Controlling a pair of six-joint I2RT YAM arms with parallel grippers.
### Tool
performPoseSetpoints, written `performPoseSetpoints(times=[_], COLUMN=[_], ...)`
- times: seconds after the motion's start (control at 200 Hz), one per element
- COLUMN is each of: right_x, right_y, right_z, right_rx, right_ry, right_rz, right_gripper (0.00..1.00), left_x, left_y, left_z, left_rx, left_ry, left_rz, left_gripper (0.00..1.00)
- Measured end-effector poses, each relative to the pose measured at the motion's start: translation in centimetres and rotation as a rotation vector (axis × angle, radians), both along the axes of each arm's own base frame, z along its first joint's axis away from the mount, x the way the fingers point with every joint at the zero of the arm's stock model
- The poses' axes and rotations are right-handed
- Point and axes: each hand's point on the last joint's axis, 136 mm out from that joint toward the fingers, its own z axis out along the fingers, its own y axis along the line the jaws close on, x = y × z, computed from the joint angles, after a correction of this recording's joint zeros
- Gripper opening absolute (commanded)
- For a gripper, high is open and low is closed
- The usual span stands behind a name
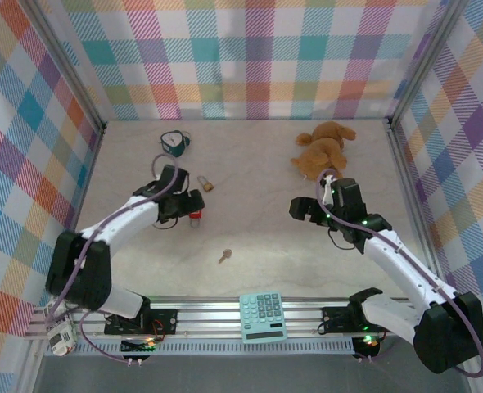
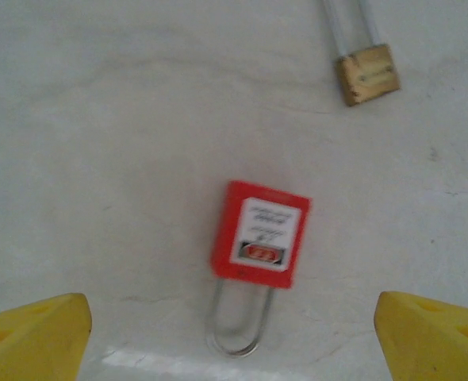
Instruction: Unlock with the key
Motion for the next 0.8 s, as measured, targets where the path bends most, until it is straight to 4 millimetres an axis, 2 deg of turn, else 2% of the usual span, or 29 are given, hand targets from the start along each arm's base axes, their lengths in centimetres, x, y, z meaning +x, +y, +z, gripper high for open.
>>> performPoseSetpoints(times=[0.11,0.215,0.325,0.465,0.8], right_x=[-0.9,-1.3,-1.7,-1.9,-2.1], right_y=[0.2,0.5,0.5,0.4,1.1], right_z=[-0.9,-1.3,-1.9,-2.2,-3.9], right_rx=[-0.016,-0.022,-0.029,-0.032,-0.055], right_ry=[0.036,0.050,0.065,0.078,0.132], right_rz=[0.008,0.019,0.017,0.008,0.029], right_gripper=[0.92,0.91,0.91,0.85,0.82], left_x=[1.9,2.7,2.6,2.0,1.7], left_y=[-1.4,-1.6,-1.4,-1.1,-1.4], left_z=[-1.3,-2.9,-4.1,-4.7,-6.0], left_rx=[0.028,0.060,0.090,0.112,0.133], left_ry=[0.040,0.081,0.123,0.158,0.239], left_rz=[-0.042,-0.052,-0.061,-0.079,-0.114], left_gripper=[0.87,0.82,0.78,0.71,0.68])
